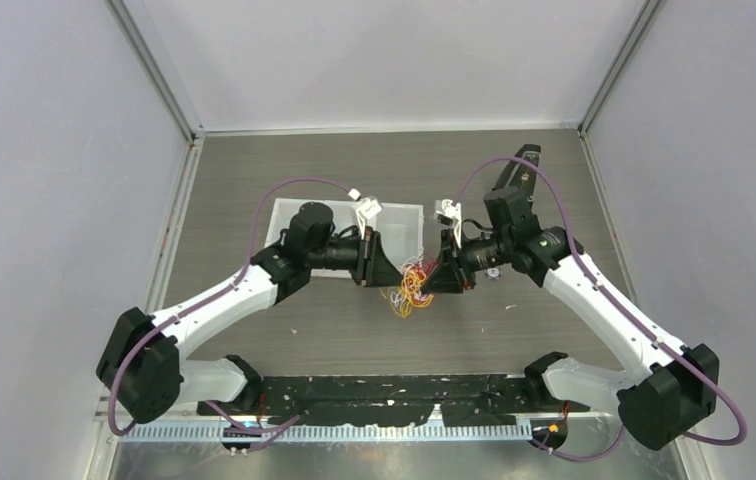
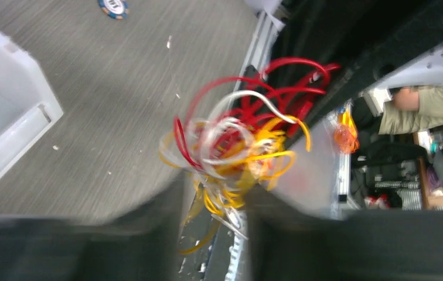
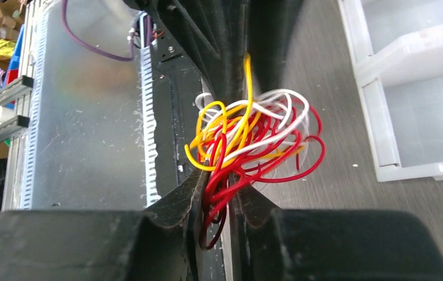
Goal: Untangle the cables
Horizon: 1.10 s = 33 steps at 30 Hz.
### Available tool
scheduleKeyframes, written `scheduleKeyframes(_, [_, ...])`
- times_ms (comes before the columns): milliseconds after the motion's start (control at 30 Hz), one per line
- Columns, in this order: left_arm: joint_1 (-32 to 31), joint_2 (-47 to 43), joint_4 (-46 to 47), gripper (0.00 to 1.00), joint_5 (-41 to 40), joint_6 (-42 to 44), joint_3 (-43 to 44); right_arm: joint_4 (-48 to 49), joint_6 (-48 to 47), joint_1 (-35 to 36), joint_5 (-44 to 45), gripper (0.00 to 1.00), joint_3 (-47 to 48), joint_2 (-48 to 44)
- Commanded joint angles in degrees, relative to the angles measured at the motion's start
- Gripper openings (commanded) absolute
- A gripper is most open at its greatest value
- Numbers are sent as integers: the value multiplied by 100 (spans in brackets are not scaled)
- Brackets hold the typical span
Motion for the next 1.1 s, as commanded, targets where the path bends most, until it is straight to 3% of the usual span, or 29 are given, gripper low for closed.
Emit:
scheduleKeyframes(0, [-60, -18, 1400, 2, 418, -619, -98, 61, -232, 48, 43, 28, 146, -10])
scheduleKeyframes(133, [20, -382, 1395, 0, 634, -279, -447, -323, -100, -372, -378, 48, 245, 22])
scheduleKeyframes(233, [33, -766, 1005, 0, 505, 358, -629, -578, -21, -918, -718, 52, 315, 93])
scheduleKeyframes(267, [32, -828, 987, 0, 442, 424, -694, -590, -4, -1033, -769, 49, 323, 129])
scheduleKeyframes(333, [32, -841, 919, 0, 445, 534, -711, -314, 172, -1071, -888, 30, 300, 172])
scheduleKeyframes(367, [28, -822, 900, 0, 442, 525, -695, -181, 398, -1074, -912, 14, 244, 178])
scheduleKeyframes(467, [56, -817, 916, 0, 412, 480, -638, 12, 509, -1085, -672, 6, 206, 201])
scheduleKeyframes(533, [66, -838, 941, 0, 412, 464, -652, -129, 393, -1089, -468, 18, 188, 236])
scheduleKeyframes(567, [68, -833, 957, 0, 421, 460, -652, -159, 308, -1083, -460, 40, 153, 265])
scheduleKeyframes(633, [62, -836, 1044, 0, 491, 406, -657, -52, 338, -1002, -388, 66, 11, 280])
scheduleKeyframes(700, [64, -843, 1127, 0, 589, 320, -618, 273, 363, -842, -287, 78, -255, 281])
scheduleKeyframes(900, [68, -899, 1159, 0, 577, 189, -444, 1404, 949, -29, -249, 82, -924, 624])
scheduleKeyframes(1067, [78, -946, 1268, 0, 570, 18, -373, 3010, 1970, 439, -20, 81, -1207, 1185])
